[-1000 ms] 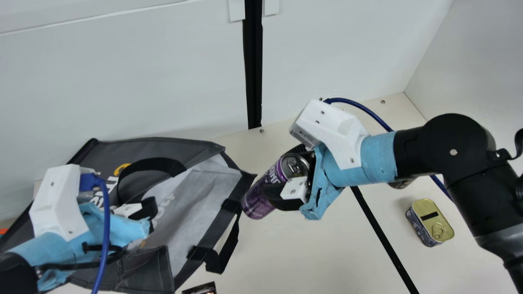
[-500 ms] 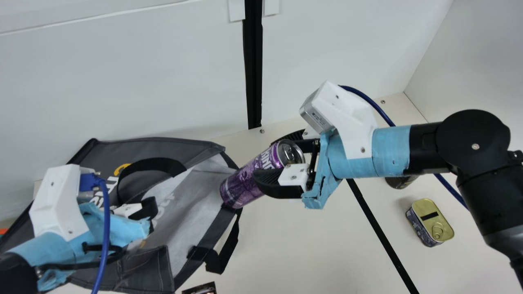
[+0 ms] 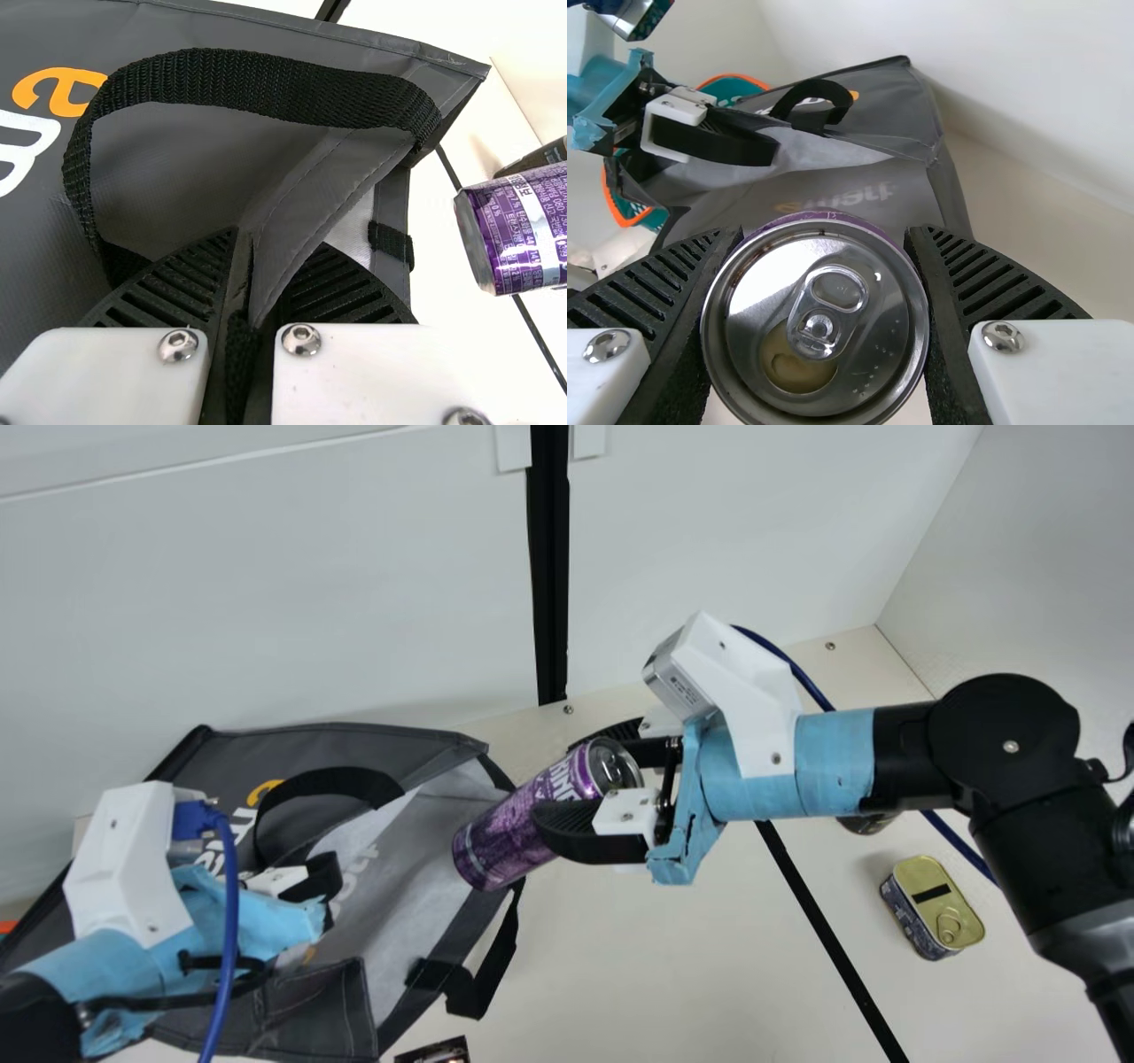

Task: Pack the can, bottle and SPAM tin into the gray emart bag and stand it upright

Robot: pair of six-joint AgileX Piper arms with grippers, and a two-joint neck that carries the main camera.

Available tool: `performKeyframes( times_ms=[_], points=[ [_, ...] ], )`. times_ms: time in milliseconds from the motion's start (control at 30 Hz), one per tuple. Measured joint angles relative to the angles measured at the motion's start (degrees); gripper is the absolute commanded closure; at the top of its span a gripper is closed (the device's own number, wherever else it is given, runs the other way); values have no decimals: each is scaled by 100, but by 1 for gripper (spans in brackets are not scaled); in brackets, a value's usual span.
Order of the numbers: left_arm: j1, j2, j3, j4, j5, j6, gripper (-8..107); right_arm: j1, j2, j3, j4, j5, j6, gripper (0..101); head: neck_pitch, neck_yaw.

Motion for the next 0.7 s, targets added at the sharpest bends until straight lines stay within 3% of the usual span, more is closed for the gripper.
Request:
performKeyframes(
  times_ms=[700],
  points=[
    [0, 0, 0, 0, 0, 0, 107, 787, 395, 273, 53, -702, -98, 101, 0, 0]
  ],
)
